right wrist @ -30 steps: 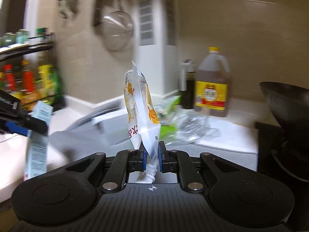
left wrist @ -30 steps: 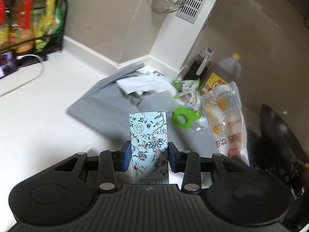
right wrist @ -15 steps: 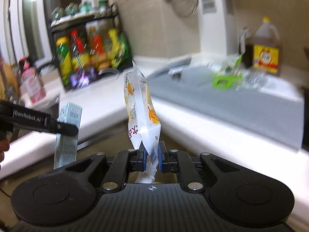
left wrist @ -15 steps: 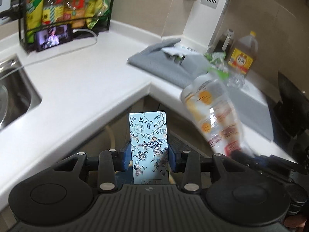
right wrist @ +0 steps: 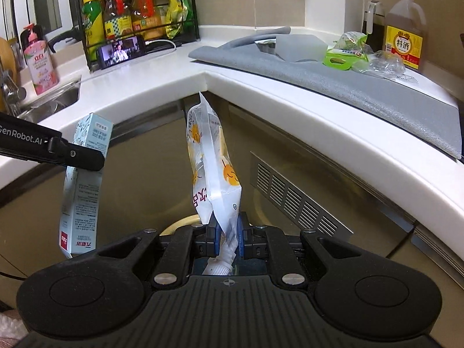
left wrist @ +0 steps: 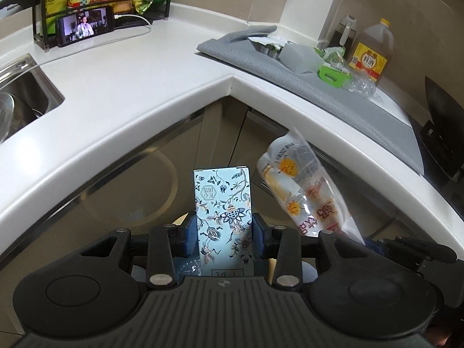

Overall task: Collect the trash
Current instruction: 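Carry the snack bag and tissue box down over the bin with both tools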

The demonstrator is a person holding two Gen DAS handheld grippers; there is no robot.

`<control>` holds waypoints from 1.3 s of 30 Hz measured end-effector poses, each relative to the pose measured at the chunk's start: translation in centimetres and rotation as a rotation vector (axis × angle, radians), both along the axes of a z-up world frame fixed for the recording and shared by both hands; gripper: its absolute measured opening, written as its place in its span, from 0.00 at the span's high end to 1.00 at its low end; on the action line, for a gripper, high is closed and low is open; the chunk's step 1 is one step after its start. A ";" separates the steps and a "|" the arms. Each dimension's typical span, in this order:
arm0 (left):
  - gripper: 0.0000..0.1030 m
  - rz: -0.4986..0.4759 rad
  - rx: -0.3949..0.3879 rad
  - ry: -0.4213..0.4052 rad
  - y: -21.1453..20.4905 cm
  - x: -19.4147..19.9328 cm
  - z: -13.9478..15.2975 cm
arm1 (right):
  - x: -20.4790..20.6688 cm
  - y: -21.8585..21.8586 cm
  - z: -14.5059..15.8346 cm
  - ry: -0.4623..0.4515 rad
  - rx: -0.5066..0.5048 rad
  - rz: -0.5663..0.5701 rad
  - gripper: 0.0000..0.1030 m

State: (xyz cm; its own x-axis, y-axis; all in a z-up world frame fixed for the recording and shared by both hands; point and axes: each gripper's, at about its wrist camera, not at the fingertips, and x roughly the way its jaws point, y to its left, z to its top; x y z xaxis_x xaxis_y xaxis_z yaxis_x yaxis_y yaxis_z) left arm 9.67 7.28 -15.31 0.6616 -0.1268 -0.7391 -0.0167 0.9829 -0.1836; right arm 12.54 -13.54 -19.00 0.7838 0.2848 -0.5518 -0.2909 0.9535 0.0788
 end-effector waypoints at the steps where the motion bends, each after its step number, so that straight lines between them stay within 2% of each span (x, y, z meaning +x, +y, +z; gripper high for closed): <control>1: 0.58 -0.002 0.000 0.003 -0.1 0.1 -0.1 | 0.0 0.1 -0.1 0.003 -0.005 0.003 0.88; 18: 0.58 -0.018 0.029 0.062 -1.1 1.8 -2.1 | 1.5 -0.3 -1.9 0.075 -0.009 0.001 0.88; 39: 0.58 -0.010 0.038 0.187 -0.5 4.8 -6.7 | 4.6 0.6 -4.3 0.162 -0.066 0.011 0.88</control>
State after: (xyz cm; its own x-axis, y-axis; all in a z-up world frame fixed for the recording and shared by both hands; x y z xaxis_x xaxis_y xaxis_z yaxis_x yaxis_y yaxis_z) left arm 14.49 6.73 -22.06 0.5110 -0.1017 -0.8536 -0.0377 0.9894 -0.1404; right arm 17.10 -12.97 -23.32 0.6802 0.2518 -0.6884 -0.2895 0.9551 0.0633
